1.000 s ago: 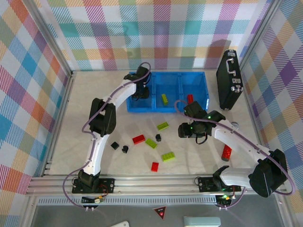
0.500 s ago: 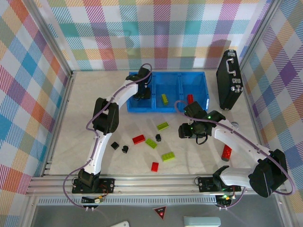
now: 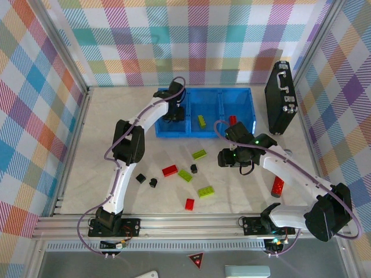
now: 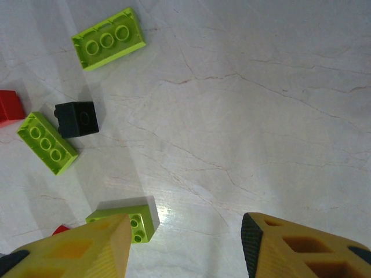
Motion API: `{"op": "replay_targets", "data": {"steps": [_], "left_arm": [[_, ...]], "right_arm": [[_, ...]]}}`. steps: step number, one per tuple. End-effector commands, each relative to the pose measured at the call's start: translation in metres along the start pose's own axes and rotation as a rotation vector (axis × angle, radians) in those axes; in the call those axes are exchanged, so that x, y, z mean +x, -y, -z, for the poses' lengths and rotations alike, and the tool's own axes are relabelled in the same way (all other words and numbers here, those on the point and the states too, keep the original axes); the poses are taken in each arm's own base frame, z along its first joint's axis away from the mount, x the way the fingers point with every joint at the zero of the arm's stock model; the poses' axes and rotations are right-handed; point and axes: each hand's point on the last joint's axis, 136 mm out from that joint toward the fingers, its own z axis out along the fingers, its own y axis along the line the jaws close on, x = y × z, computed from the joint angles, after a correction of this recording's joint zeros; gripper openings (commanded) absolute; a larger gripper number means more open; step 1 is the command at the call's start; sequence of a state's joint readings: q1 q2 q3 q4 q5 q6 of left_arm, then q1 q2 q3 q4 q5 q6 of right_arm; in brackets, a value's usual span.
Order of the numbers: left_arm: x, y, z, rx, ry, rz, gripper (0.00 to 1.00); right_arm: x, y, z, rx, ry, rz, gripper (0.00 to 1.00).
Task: Sort the legos into containers by color
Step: Place the lego in the container, then pick up the lego from the center of the table.
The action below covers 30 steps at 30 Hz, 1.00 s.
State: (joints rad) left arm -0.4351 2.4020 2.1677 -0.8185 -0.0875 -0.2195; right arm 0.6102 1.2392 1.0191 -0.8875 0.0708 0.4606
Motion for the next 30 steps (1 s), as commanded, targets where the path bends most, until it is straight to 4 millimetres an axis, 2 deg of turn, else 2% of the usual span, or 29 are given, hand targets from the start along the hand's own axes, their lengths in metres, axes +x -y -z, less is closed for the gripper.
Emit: {"op": "replay_targets", "data": {"steps": [1,9,13,20,25,30], "left_arm": [[-0.021,-0.003,0.07,0.042,0.084,0.017,0.44],[-0.001,-0.016,0.125,0.051,0.107,-0.01,0.44],[0.012,-0.024,0.144,0.058,0.099,-0.018,0.42],[0.02,-0.035,0.168,0.052,0.108,-0.019,0.42],[0.038,-0.06,0.187,0.049,0.099,0.0,0.43],[0.063,-0.1,0.204,0.026,0.085,0.03,0.44]], "right_arm": [[-0.006,-0.006,0.003,-0.01,0.001,0.003,0.55],[-0.015,-0.018,-0.005,-0.021,-0.004,0.033,0.54],[-0.021,-0.024,-0.011,-0.015,-0.012,0.059,0.54],[-0.033,-0.034,-0.026,-0.019,-0.026,0.094,0.54],[-0.045,-0.044,-0.051,-0.016,-0.045,0.146,0.55],[-0.054,-0.063,-0.079,0.012,-0.074,0.24,0.58]]}}
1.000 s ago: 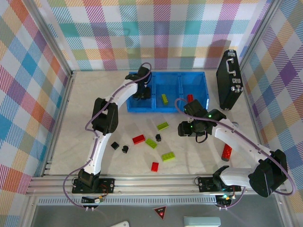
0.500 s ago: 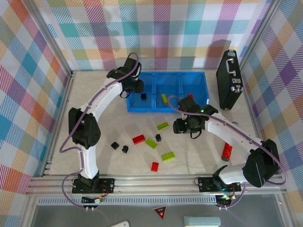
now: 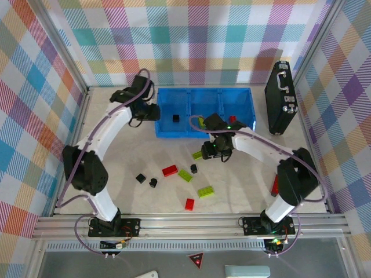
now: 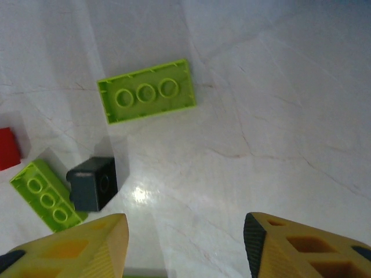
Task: Sort the legos into containers by color
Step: Pick up the lego from the center of the table.
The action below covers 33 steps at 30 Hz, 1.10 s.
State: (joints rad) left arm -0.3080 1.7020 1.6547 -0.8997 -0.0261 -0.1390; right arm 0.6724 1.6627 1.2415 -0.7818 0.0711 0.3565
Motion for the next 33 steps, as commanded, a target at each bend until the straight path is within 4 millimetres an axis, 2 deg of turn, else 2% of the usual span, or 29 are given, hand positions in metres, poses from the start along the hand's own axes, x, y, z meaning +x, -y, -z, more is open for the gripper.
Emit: {"op": "replay_targets", "data": {"steps": [1,6,13,17,27,33], "left_arm": [[0.017,-0.026,0.022,-0.014,-0.013,-0.004,0.44],[0.038,-0.057,0.023,-0.043,-0.015,0.017,0.44],[0.053,-0.066,0.004,-0.055,0.017,0.023,0.44],[0.056,-0.071,0.0,-0.08,0.026,0.002,0.44],[0.063,-0.074,-0.009,-0.079,0.006,0.004,0.44],[0.063,-0.074,-0.01,-0.077,0.005,0.005,0.44]], "right_arm": [[-0.016,-0.017,-0.009,0.005,0.021,0.091,0.59],[-0.028,-0.024,-0.032,0.042,0.003,0.115,0.67],[-0.036,-0.027,-0.055,0.071,-0.022,0.127,0.77],[-0.038,-0.02,-0.064,0.119,-0.028,0.124,0.8],[-0.035,-0.021,-0.086,0.115,-0.067,0.116,0.8],[-0.032,-0.019,-0.09,0.123,-0.082,0.117,0.72]]}}
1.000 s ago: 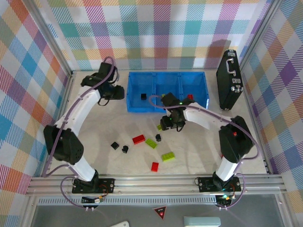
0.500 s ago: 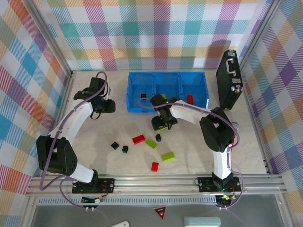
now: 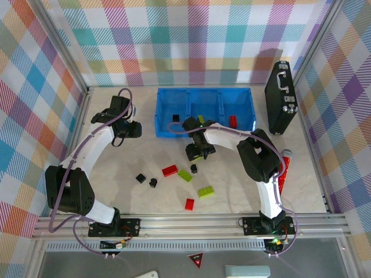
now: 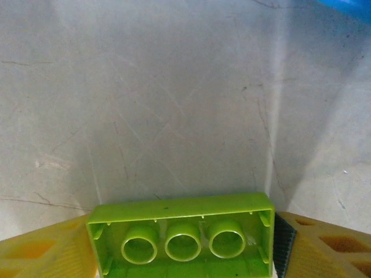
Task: Sort the legos into containers by color
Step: Pick up the lego from the center of the table, then place the lego in the container.
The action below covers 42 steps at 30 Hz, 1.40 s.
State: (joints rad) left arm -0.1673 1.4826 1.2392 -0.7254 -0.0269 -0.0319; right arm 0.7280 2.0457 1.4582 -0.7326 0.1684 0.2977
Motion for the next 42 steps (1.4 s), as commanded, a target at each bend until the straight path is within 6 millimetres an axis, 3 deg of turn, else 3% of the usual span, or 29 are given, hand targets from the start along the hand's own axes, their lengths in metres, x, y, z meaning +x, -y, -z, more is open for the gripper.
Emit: {"op": "replay_targets", "data": {"steps": [1,10,22,26,31,42], "left_arm": [[0.0,-0.003,0.003,-0.002,0.016,-0.007,0.44],[0.0,-0.003,0.003,0.0,0.014,-0.007,0.44],[0.0,-0.004,0.0,0.014,0.01,0.004,0.44],[-0.001,-0.003,0.001,0.018,0.014,0.005,0.44],[-0.001,-0.003,0.001,0.022,0.013,0.004,0.44],[0.0,-0.001,0.0,0.035,0.01,0.009,0.44]], "right_arm": [[-0.001,-0.003,-0.002,0.003,-0.005,0.004,0.7],[-0.002,0.0,0.013,0.008,0.009,-0.003,0.62],[-0.017,0.005,0.086,-0.009,0.116,0.003,0.61],[-0.036,0.01,0.108,-0.01,0.163,-0.007,0.62],[-0.066,0.029,0.118,-0.008,0.204,-0.055,0.62],[-0.141,0.068,0.097,-0.032,0.258,-0.175,0.61]]}}
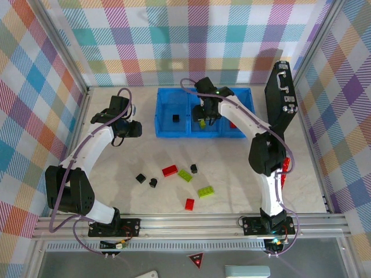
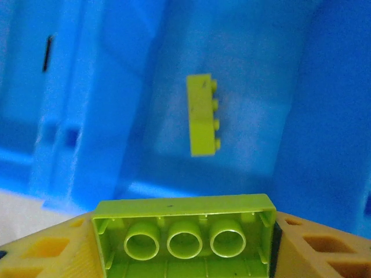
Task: Sort the legos into containers by color
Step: Place the lego in the container.
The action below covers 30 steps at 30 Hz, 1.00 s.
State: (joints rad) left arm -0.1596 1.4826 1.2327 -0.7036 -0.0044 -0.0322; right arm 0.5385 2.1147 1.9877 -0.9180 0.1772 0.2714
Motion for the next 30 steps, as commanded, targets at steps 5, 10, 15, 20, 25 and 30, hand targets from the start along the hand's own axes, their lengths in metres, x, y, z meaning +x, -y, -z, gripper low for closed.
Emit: {"op": "replay_targets", "data": {"steps": [5,10,15,20,25,30], "left_arm": [[0.002,-0.002,0.001,0.016,-0.002,0.003,0.44],[0.004,-0.001,-0.001,0.023,-0.008,0.005,0.44],[0.005,0.001,-0.003,0.029,-0.015,0.007,0.44],[0.004,0.001,-0.003,0.032,-0.014,0.007,0.44],[0.004,0.002,-0.005,0.033,-0.018,0.008,0.44],[0.004,0.002,-0.005,0.037,-0.02,0.009,0.45]], "right_arm": [[-0.039,0.005,-0.037,-0.004,0.02,-0.025,0.61],[-0.059,0.012,-0.063,0.009,0.048,-0.045,0.61],[-0.071,0.019,-0.086,0.018,0.086,-0.062,0.62],[-0.073,0.022,-0.11,0.02,0.1,-0.067,0.62],[-0.068,0.022,-0.129,0.015,0.084,-0.082,0.64],[-0.067,0.021,-0.124,0.013,0.076,-0.086,0.71]]}}
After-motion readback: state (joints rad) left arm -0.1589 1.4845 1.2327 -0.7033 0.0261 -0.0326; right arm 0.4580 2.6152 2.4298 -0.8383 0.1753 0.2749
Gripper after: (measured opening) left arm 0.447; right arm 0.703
